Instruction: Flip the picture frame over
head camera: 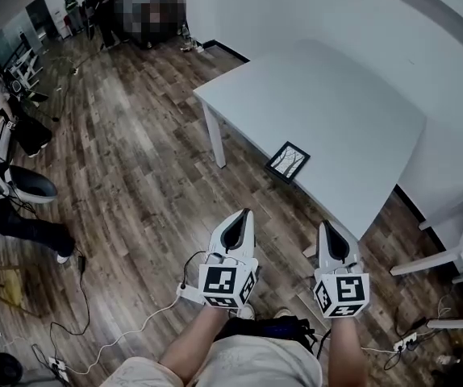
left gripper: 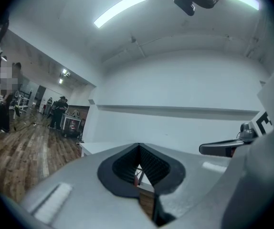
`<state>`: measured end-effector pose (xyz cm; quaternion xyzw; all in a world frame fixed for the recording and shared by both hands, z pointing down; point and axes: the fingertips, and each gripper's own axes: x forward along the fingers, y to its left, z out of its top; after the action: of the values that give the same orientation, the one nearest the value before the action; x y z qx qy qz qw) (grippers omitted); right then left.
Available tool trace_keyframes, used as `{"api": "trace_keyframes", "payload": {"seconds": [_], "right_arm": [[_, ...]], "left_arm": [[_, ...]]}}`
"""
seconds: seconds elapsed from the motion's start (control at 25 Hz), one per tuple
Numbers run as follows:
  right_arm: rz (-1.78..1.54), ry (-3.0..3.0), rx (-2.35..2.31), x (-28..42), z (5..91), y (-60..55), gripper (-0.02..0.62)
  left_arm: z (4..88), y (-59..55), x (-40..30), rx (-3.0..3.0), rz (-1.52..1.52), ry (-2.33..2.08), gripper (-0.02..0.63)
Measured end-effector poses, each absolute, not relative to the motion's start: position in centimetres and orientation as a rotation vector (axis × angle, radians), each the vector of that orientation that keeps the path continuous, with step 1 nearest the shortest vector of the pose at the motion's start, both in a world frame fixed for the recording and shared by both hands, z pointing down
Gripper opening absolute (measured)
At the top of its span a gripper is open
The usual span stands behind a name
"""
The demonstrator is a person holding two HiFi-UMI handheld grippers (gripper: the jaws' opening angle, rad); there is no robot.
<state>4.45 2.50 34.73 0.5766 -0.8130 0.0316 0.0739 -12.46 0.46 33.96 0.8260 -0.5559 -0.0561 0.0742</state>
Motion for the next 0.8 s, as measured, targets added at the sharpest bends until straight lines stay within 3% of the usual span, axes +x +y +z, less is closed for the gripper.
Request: {"api": "trace_keyframes", "payload": {"seconds": [0.8], "right_arm": [[0.061,-2.575,1.659,9.0,34.0,-7.7,0.025]], "left_arm": [[32.6,-8.3,-7.4,2.463,-0.122,-1.774,0.0]]}}
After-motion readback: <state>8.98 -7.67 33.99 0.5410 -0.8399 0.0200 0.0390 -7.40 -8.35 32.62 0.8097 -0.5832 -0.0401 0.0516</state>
